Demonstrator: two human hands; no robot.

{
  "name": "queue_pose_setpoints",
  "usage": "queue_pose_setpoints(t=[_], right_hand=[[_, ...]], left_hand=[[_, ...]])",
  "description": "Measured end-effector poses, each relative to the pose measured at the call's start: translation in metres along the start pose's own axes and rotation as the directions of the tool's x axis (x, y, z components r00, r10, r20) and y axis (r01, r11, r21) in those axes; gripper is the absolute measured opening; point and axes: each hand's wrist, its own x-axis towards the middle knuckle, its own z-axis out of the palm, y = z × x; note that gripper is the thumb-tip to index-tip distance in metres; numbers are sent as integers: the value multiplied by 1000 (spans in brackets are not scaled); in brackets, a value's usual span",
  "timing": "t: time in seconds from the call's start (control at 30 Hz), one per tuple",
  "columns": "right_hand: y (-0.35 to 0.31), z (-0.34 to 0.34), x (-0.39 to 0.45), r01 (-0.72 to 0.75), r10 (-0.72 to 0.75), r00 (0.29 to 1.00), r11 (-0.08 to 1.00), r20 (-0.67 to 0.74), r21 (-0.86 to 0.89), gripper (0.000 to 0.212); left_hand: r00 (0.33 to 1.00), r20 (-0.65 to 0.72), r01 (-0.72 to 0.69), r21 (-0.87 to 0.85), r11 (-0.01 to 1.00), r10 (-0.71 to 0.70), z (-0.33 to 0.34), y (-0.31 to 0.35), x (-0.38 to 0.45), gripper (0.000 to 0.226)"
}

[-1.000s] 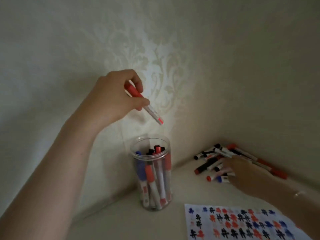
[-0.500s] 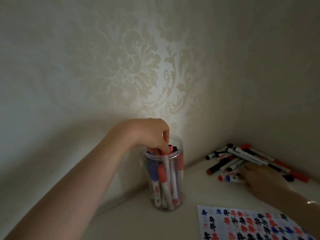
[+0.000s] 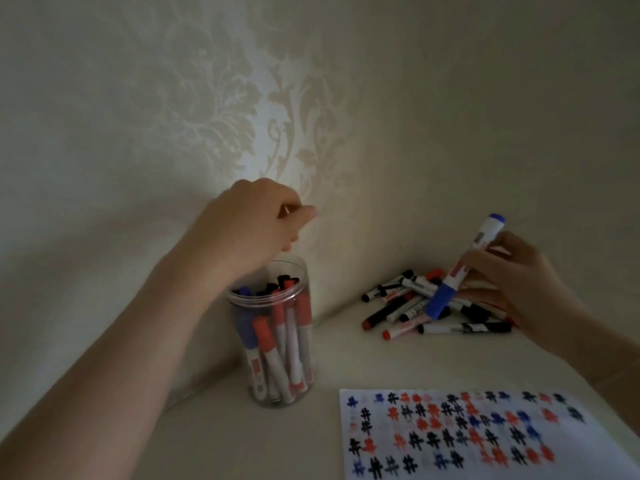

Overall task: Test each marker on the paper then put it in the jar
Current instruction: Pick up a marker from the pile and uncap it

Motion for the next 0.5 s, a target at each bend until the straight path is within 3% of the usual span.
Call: queue_pose_setpoints(t=[0.03,0.07,0.17,0.3,0.4,0.5], right_hand=[[-3,-1,-4,-23,21,999,999,35,50,10],[-5,0,-7,-38,32,997,995,70,96,7],[-8,5,-19,-40,14,988,984,152,173,8],[-6,8,-32,80,-107,960,990,259,112,21],[-2,3,-34,45,-40,952,999,304,-10,28],[2,-2,-34,-29,40,919,999,393,-35,21]], left_hand=[[995,-55,-83,-53,995,80,10,15,-7,31],[990,-6,-140,-116,983,140,26,30,-13,33],[932,298,-117,-288,951,205,92,54,-26,43],[924,280,-53,-582,812,261,137,60,-32,32],[878,280,-171,-574,800,389,143,63,-38,30],[862,267,-167,-652,740,430,140,63,-40,16]])
